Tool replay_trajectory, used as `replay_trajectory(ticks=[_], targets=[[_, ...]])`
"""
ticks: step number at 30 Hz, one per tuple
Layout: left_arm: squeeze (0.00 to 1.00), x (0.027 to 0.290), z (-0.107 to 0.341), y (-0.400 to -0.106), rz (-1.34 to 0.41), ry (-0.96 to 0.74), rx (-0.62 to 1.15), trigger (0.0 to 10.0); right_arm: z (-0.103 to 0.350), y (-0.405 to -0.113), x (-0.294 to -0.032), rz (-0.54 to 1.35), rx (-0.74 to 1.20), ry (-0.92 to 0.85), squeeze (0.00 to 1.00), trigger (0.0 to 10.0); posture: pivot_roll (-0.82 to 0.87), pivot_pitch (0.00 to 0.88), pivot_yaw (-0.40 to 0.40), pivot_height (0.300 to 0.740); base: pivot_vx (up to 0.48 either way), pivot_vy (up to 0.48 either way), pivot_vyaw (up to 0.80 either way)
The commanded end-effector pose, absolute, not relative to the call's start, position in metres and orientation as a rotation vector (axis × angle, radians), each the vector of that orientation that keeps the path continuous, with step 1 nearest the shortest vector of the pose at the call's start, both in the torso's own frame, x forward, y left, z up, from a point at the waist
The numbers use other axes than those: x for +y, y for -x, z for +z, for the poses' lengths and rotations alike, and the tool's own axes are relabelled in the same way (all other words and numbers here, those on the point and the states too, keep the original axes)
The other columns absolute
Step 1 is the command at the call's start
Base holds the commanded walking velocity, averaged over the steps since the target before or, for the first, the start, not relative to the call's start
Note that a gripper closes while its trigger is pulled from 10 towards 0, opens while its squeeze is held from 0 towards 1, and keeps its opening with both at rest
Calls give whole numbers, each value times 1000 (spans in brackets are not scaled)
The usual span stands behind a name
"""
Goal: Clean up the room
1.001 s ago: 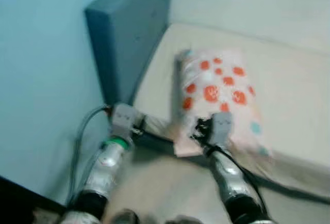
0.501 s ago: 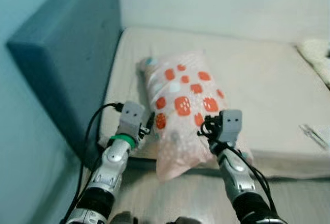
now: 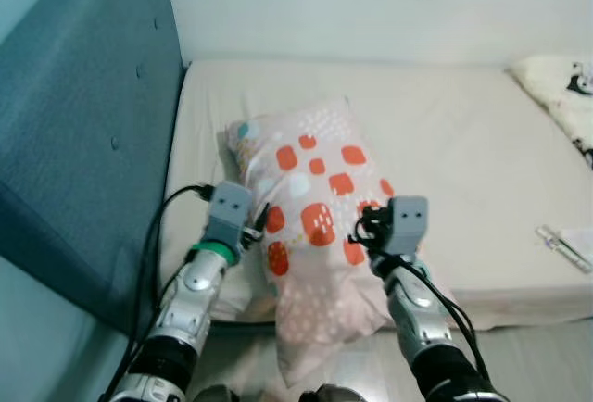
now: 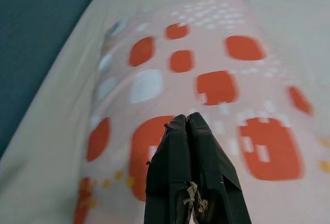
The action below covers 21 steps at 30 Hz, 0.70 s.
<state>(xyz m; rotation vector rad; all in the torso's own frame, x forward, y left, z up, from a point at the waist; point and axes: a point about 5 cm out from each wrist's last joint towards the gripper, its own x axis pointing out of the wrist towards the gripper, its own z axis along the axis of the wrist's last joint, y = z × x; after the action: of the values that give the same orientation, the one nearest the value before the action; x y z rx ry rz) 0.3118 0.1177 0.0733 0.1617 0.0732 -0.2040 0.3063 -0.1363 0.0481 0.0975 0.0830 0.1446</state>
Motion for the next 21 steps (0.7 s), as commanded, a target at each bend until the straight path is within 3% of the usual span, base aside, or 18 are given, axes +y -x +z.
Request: replay_trajectory(ticks=[1,17,21], targets=[[0,113,66,-307,-221,-161,103,10000,40,-301,-143,119,113,-95,0,10000,-27,0,-3,740,0,0,0],[0,115,63,-306,-212,-163,123,10000,37,-298,-140,135,119,-77,0,10000,-27,0,-2,695,0,0,0],[0,122,50,-304,-177,-107,224,10000,42,-299,-138,161,91,-19,0,10000,-32,0,3,675,0,0,0]])
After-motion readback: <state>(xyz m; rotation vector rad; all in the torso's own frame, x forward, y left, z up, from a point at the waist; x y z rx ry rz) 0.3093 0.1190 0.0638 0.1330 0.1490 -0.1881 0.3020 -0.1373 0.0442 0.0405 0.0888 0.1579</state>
